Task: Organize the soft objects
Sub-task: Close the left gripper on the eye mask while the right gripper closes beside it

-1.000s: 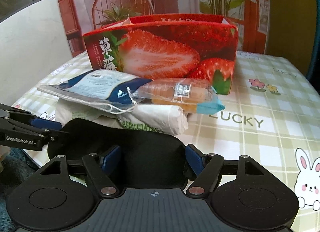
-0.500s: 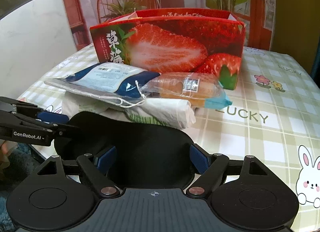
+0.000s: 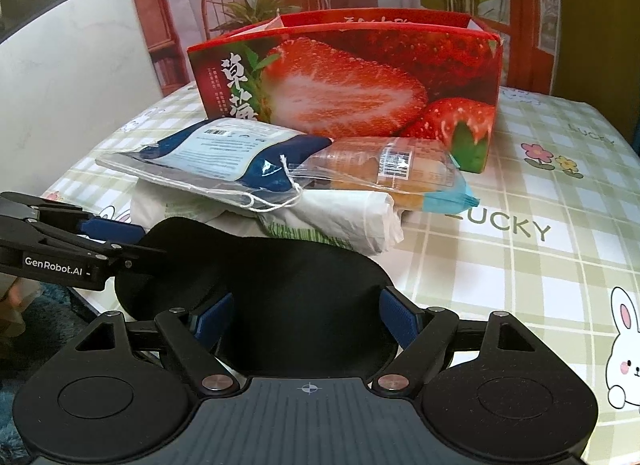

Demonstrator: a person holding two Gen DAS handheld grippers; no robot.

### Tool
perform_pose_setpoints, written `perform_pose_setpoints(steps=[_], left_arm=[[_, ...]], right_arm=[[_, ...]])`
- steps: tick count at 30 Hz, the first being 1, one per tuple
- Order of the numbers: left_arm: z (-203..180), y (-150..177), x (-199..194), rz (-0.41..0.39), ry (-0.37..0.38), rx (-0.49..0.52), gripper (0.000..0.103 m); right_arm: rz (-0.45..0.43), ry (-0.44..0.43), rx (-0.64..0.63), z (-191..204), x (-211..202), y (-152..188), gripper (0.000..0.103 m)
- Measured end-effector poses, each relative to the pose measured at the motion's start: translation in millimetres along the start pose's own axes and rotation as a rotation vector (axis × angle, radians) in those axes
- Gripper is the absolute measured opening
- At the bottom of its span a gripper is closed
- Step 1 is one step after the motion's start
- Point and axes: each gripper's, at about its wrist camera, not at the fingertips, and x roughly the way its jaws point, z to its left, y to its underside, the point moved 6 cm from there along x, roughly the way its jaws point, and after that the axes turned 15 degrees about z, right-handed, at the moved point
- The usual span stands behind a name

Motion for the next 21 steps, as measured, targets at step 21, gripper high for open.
perform_pose_setpoints(steps=[21], left_arm=[[-3.2,0.9,0.3,0.007,0.009,0.031,0.067]], right_arm=[[-0.021,-0.063,-0.007,5.1,-1.0,-0.9,0.059]])
